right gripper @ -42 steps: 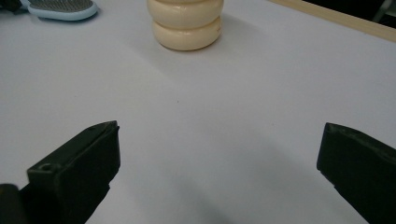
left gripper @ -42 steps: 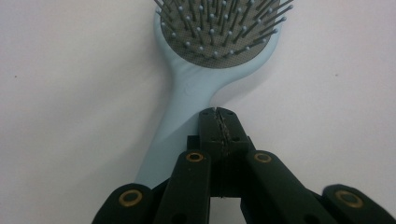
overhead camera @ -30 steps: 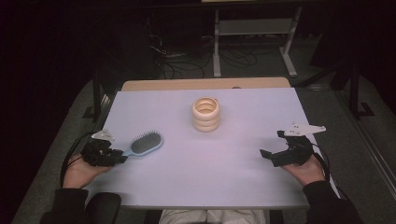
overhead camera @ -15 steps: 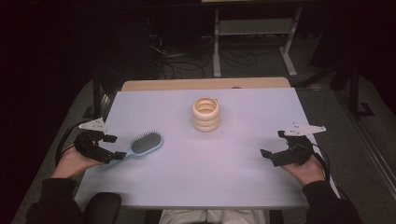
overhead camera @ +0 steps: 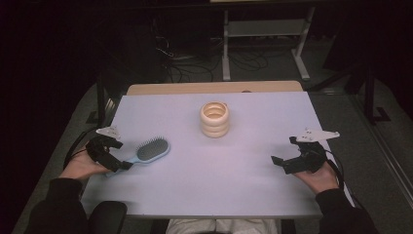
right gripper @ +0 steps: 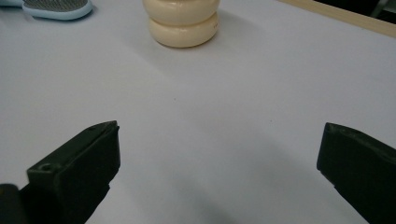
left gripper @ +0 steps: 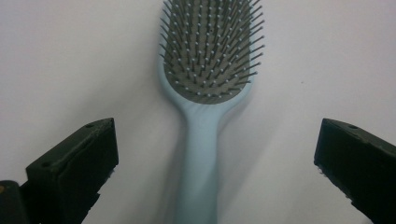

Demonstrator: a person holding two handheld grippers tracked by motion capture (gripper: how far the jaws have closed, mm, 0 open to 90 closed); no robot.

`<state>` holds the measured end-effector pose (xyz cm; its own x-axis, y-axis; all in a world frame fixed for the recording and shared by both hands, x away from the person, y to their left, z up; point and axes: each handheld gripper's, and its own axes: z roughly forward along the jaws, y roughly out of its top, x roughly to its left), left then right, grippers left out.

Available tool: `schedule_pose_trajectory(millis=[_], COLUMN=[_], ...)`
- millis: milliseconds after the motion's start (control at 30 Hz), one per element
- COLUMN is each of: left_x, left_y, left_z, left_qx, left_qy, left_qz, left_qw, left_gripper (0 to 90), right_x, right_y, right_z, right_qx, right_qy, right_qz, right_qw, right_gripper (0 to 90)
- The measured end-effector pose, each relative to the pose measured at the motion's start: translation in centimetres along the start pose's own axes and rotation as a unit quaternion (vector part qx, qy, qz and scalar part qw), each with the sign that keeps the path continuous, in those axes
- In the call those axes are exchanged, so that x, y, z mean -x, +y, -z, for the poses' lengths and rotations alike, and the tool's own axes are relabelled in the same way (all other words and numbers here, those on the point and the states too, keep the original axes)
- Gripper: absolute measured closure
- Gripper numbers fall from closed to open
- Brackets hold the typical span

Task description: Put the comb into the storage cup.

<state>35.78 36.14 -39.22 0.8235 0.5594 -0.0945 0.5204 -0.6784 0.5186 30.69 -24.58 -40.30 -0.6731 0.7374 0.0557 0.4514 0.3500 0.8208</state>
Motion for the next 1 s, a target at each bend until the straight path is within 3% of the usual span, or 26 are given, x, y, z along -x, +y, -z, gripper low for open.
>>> schedule_pose_trajectory(millis=[133, 300, 633, 867, 933, 1000], left_x=[-0.4, -0.6, -0.9, -0.8, -0.6, -0.4], left_y=[-0.1, 0.0, 0.0, -0.2, -0.2, -0.3], left_z=[-0.7, -1.6, -2.8, -3.1, -3.1, -3.2], left_qx=[-0.006, -0.022, -0.049, -0.061, -0.06, -0.059], left_qy=[-0.005, -0.019, -0.022, -0.015, 0.006, 0.014], left_qz=[-0.001, -0.016, -0.012, -0.023, -0.027, -0.03], left_qw=[1.0, 0.9994, 0.9985, 0.9977, 0.9978, 0.9977], left_gripper=[0.2, 14.2, 27.8, 52.5, 63.3, 69.9], right_x=[0.0, 0.0, -0.1, -0.1, -0.1, -0.1], right_y=[0.0, 0.0, 0.0, 0.0, 0.0, 0.0], right_z=[-0.1, -0.1, -0.2, -0.2, -0.2, -0.2], right_qx=[-0.001, -0.003, -0.005, -0.007, -0.008, -0.007], right_qy=[0.001, 0.002, 0.003, 0.001, 0.0, -0.001], right_qz=[0.001, 0.001, 0.002, 0.004, 0.005, 0.005], right_qw=[1.0, 1.0, 1.0, 1.0, 1.0, 1.0], right_gripper=[0.0, 0.0, 0.0, 0.0, 0.0, 0.0])
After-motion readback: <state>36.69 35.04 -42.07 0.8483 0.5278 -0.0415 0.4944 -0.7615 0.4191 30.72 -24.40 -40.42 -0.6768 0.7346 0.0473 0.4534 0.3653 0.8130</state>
